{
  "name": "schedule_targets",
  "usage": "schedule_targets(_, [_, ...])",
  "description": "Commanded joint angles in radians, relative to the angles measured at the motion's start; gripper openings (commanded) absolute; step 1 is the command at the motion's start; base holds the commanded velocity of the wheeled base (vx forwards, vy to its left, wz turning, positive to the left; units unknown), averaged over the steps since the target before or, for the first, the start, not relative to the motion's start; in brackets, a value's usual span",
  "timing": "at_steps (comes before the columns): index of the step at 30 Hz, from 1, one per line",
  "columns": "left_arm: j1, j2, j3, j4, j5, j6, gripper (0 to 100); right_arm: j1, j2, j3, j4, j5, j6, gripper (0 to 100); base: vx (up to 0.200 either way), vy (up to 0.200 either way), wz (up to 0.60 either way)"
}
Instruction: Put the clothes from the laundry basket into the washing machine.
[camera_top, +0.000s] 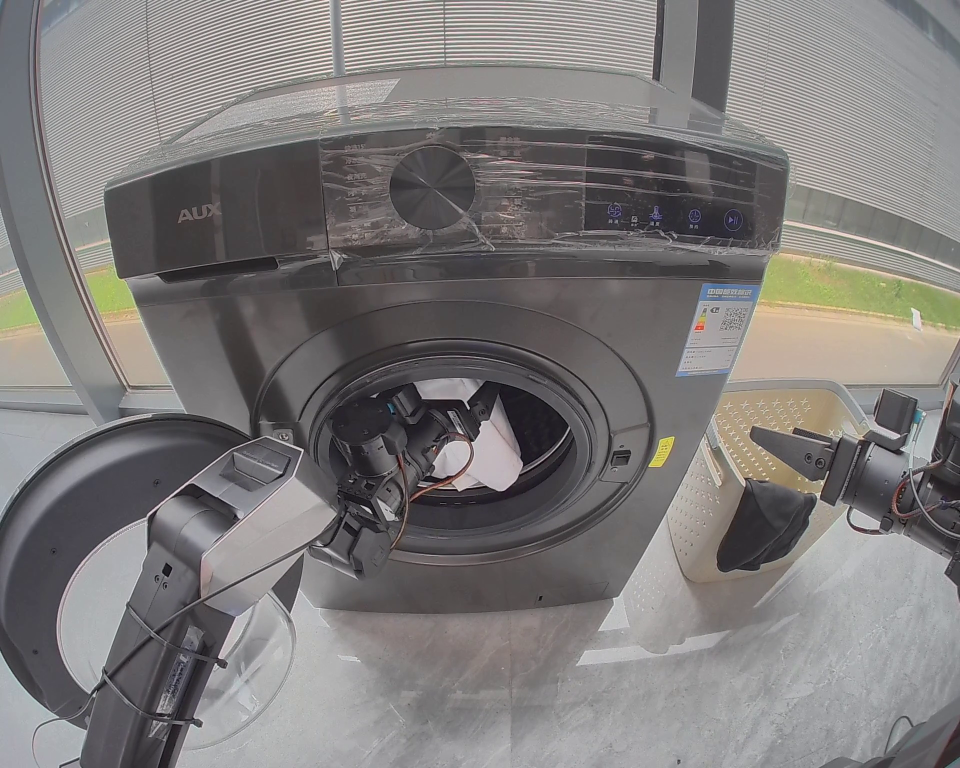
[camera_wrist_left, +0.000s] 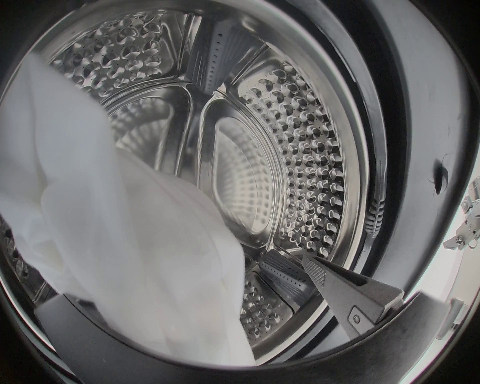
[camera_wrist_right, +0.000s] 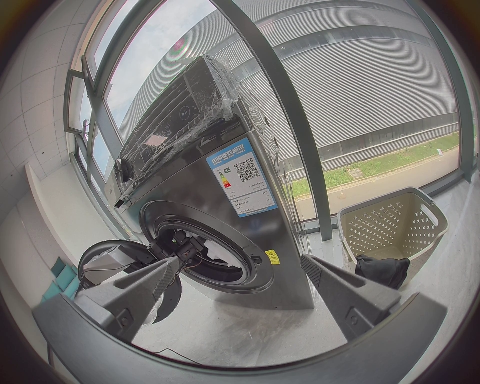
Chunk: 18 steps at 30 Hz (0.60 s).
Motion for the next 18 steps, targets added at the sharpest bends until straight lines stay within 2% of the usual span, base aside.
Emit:
schedule_targets(1, [-0.008, -0.066, 0.193, 0.080, -0.002, 0.028, 100, 0.000, -0.001, 0.000, 0.000, 0.000, -0.001, 100, 0.000, 0.000, 0.00])
schedule_targets(2, [-0.005, -0.066, 0.209, 0.092, -0.002, 0.068, 100, 0.000, -0.001, 0.000, 0.000, 0.000, 0.001, 100, 0.000, 0.000, 0.00])
schedule_targets(3, [-0.003, -0.066, 0.213, 0.097, -0.002, 0.089, 100, 0.000, -0.001, 0.000, 0.000, 0.000, -0.001, 100, 0.000, 0.000, 0.00])
schedule_targets(4, [-0.002, -0.066, 0.229, 0.107, -0.008, 0.152, 100, 0.000, -0.001, -0.002, 0.000, 0.000, -0.001, 100, 0.000, 0.000, 0.00])
schedule_targets(5, [-0.002, -0.068, 0.244, 0.112, -0.014, 0.184, 100, 0.000, -0.001, -0.002, 0.000, 0.000, -0.001, 100, 0.000, 0.000, 0.00])
schedule_targets(6, [-0.006, -0.070, 0.256, 0.115, -0.019, 0.198, 100, 0.000, -0.003, -0.002, 0.000, 0.000, 0.001, 100, 0.000, 0.000, 0.00])
schedule_targets(12, [-0.026, -0.056, 0.244, 0.118, -0.028, 0.204, 100, 0.000, -0.006, -0.002, 0.000, 0.000, 0.001, 100, 0.000, 0.000, 0.00])
schedule_targets(15, [-0.028, -0.034, 0.180, 0.100, -0.053, 0.201, 100, 0.000, -0.006, 0.000, 0.000, 0.000, 0.001, 100, 0.000, 0.000, 0.00])
schedule_targets(18, [-0.028, -0.024, 0.100, 0.095, -0.051, 0.201, 100, 0.000, -0.006, 0.000, 0.000, 0.000, 0.001, 100, 0.000, 0.000, 0.00])
